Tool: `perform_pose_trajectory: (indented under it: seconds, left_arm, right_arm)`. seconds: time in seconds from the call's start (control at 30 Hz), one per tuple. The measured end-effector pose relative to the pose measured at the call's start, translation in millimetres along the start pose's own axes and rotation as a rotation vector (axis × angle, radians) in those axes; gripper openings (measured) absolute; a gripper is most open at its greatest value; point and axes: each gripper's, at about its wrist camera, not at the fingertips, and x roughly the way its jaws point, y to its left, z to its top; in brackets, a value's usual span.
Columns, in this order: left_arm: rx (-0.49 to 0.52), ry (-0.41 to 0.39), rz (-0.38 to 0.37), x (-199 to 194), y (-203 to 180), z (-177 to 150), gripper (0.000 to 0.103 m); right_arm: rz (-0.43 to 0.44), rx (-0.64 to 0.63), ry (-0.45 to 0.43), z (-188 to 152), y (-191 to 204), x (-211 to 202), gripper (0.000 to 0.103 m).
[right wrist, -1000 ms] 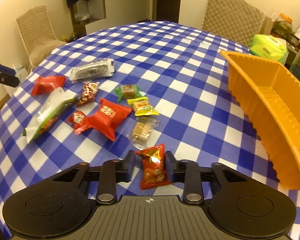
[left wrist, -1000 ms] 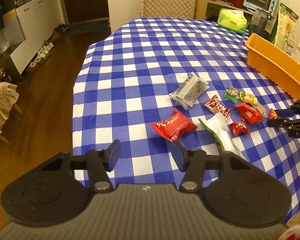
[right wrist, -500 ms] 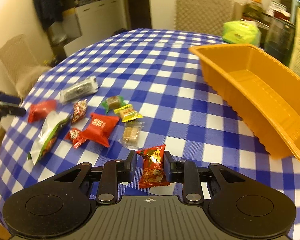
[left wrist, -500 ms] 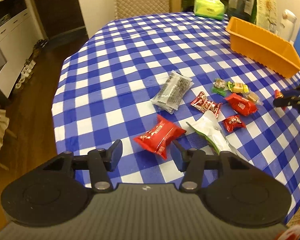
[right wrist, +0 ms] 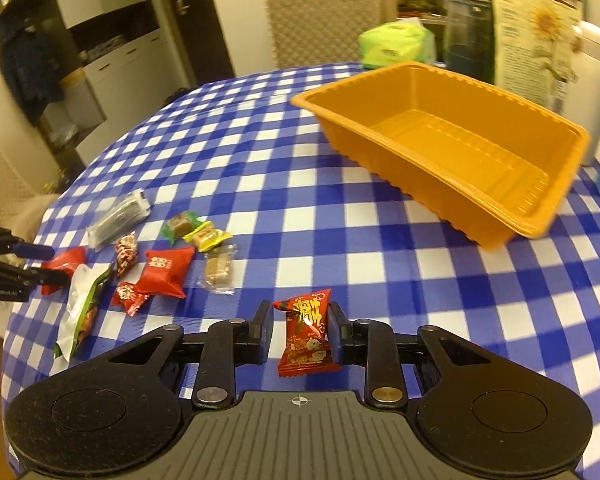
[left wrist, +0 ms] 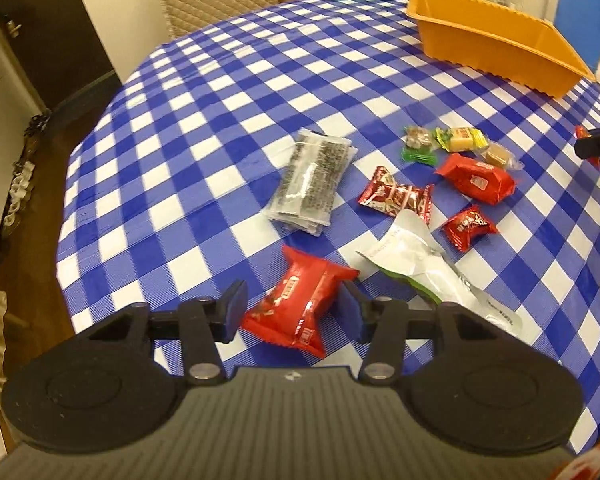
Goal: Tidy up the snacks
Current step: 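Grasp the large red wrapped snack with the left gripper while the right holds its candy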
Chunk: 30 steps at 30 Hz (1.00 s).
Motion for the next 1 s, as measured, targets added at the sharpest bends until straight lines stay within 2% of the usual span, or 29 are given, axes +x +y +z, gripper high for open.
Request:
perform_pose_trajectory:
  seconds: [0.1, 0.13, 0.37, 0.6, 0.8, 1.0]
  left_arm:
    - [-0.005, 0.003, -0.016, 4, -1, 1, 0.036]
    - [-0.007, 0.006, -0.020, 6, -2, 1, 0.030]
    - [-0.068, 0.006, -0.006, 6, -3, 1, 0.025]
    - [-0.132, -0.037, 0.027, -20, -4, 10, 0.024]
    - [-0.179, -0.102, 0.039, -44, -13, 44, 0.024]
    - [-0.172, -0.175, -0.020, -48, -50, 101, 0.024]
  right_arm:
    - [-0.017, 0.026, -0.007, -4, -4, -6, 0.029]
    - [-0.021, 0.036, -0.006, -5, -4, -7, 0.029]
    - [-0.043, 0.098, -0.005, -14, -15, -18, 0.029]
    - [-0.030, 0.129, -0.025, -6, -34, -32, 0.029]
    - [0.002, 0.112, -0.060, 19, -52, -47, 0.029]
    - [0.016, 0.108, -0.104, 51, -76, -55, 0.029]
